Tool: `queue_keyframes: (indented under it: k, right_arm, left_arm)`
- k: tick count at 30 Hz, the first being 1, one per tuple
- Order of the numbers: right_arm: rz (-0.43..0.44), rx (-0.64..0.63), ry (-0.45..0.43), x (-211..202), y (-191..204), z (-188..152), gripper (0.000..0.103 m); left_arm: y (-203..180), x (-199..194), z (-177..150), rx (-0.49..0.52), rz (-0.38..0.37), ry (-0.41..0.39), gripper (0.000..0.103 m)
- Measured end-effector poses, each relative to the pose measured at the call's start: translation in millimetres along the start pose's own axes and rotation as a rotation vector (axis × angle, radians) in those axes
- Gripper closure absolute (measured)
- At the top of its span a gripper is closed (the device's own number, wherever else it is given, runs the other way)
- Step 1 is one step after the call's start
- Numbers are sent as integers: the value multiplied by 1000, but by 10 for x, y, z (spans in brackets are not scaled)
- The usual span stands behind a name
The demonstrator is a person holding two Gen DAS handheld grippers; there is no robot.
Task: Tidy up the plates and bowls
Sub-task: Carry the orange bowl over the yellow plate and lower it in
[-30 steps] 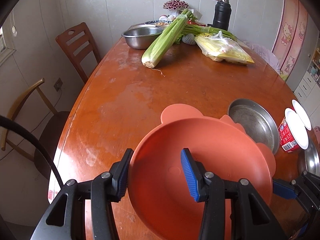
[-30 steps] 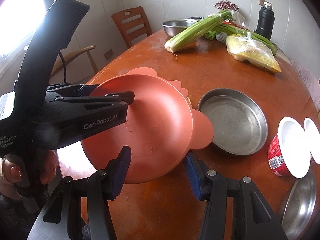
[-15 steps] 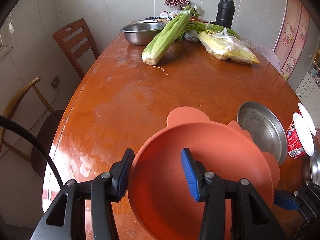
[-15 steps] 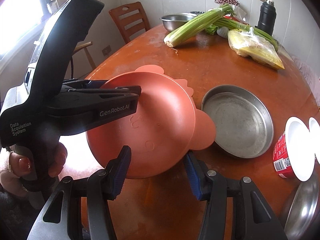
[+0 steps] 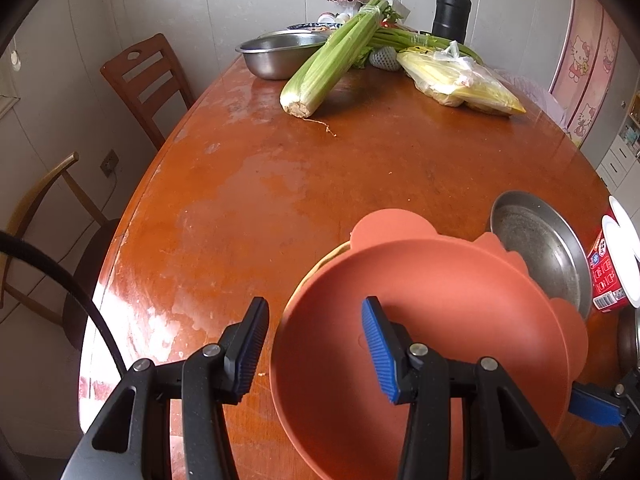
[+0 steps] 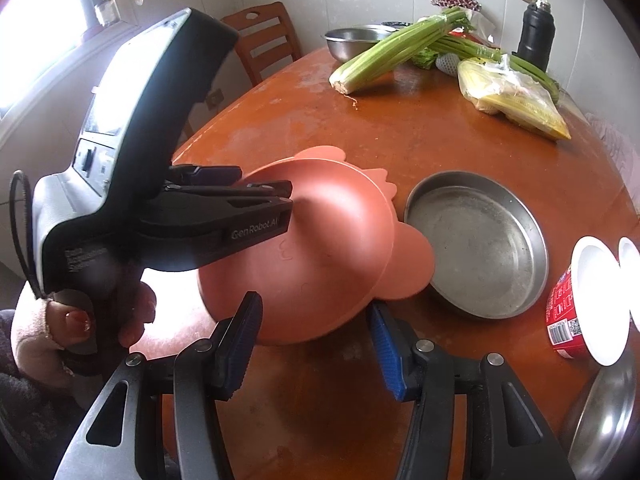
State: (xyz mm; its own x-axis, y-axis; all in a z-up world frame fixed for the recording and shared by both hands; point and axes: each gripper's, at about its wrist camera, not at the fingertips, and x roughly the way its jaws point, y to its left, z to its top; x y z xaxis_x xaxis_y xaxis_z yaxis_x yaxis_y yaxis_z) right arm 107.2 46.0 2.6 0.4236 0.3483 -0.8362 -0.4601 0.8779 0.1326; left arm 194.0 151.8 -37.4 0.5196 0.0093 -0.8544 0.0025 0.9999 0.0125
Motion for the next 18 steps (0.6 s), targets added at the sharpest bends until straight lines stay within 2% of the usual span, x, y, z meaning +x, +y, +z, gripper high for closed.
queue_keyframes:
  k: [6,18]
  right_arm:
    - [-7,-14,22,50,41,-3,46]
    - [23,-21,0,-93,28,-89,46]
  left_arm:
    - [13,13,11,-7,-9,-3,55]
    - [42,38,-8,-21,5,11,55]
